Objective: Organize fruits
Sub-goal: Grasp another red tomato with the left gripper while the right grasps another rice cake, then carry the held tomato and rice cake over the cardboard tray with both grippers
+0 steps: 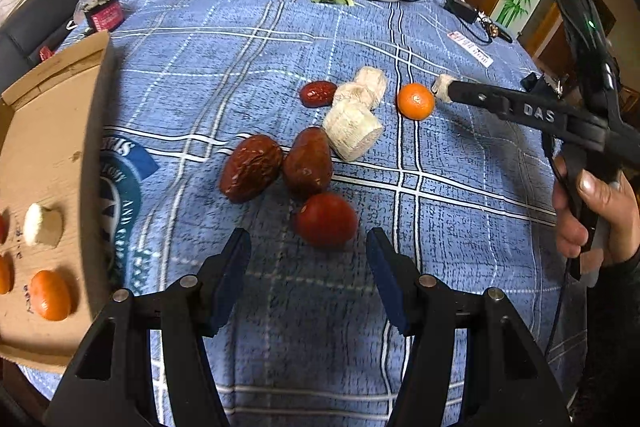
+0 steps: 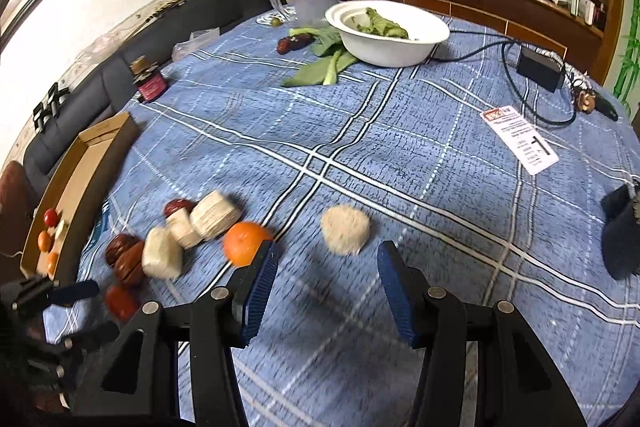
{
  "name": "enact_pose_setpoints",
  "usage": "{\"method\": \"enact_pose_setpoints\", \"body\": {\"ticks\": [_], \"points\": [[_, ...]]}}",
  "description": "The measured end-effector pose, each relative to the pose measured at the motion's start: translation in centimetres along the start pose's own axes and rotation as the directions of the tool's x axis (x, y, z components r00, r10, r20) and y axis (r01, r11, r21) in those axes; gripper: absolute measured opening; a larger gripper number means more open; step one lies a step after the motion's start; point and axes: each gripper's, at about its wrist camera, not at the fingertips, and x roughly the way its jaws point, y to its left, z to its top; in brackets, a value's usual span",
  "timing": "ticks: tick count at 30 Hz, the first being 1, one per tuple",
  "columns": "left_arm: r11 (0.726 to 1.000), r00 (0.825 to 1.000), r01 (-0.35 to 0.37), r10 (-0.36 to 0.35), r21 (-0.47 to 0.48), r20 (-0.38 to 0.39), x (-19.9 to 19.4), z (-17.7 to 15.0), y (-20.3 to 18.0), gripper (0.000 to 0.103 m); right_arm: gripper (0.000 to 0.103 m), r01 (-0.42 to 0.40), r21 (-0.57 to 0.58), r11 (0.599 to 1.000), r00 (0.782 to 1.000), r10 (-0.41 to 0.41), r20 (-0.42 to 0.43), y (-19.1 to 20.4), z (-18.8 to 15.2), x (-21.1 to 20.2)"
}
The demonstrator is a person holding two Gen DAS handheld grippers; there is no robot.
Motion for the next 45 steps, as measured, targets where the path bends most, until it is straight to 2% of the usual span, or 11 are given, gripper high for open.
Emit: {"method": "enact_pose_setpoints", "body": {"ticks": [3, 7, 8, 9, 11, 16, 20, 31, 45], "points": [[1.0, 1.0, -0.01, 0.01, 0.005, -0.013, 0.9, 0.2, -0.3, 0.058, 0.053, -0.003, 0.006, 1.0, 1.0, 0.003, -0.015, -0.1, 0.1, 1.4], [0.999, 0.999, -0.04, 0.04, 0.029, -0.006, 1.5, 0.5, -0.9, 0.057, 0.044, 0.024, -0.011, 1.0, 1.0, -0.024, 0.0, 0.3, 0.0, 1.9], [0.998, 0.999, -0.051, 0.051, 0.035, 0.0, 1.5, 0.5, -1.0, 0.049, 0.034, 0.033, -0.012, 0.999, 0.999, -0.032, 0.005, 0.3, 0.0, 1.9], [0.997, 0.998, -0.062, 0.062, 0.042, 0.007, 1.5, 0.5, -1.1, 0.044, 0.029, 0.031, -0.009, 0.999, 1.0, -0.031, 0.004, 0.2, 0.0, 1.8], [0.999, 1.0, -0.031, 0.031, 0.04, 0.007, 1.4, 0.6, -1.0, 0.03, 0.029, 0.009, 0.01, 1.0, 1.0, -0.009, 0.002, 0.0, -0.1, 1.5], [0.999, 1.0, -0.02, 0.02, 0.039, 0.012, 0.6, 0.2, -0.7, 0.03, 0.029, -0.002, 0.019, 1.0, 1.0, 0.001, 0.02, 0.2, -1.2, -0.2], [0.999, 0.999, -0.024, 0.022, 0.043, 0.04, -0.9, -0.3, -0.5, 0.03, 0.029, -0.043, 0.025, 0.999, 0.998, 0.042, 0.053, 1.2, -2.3, -2.5], [0.994, 0.988, -0.102, 0.098, 0.03, 0.116, -4.6, -1.2, 0.8, 0.03, 0.029, -0.169, -0.021, 0.985, 0.979, 0.17, 0.111, 6.8, -4.2, -7.2], [0.989, 0.976, -0.144, 0.147, -0.028, 0.159, -7.2, -2.6, 4.1, 0.03, 0.028, -0.219, -0.125, 0.968, 0.971, 0.229, 0.07, 13.8, -5.5, -7.0]]}}
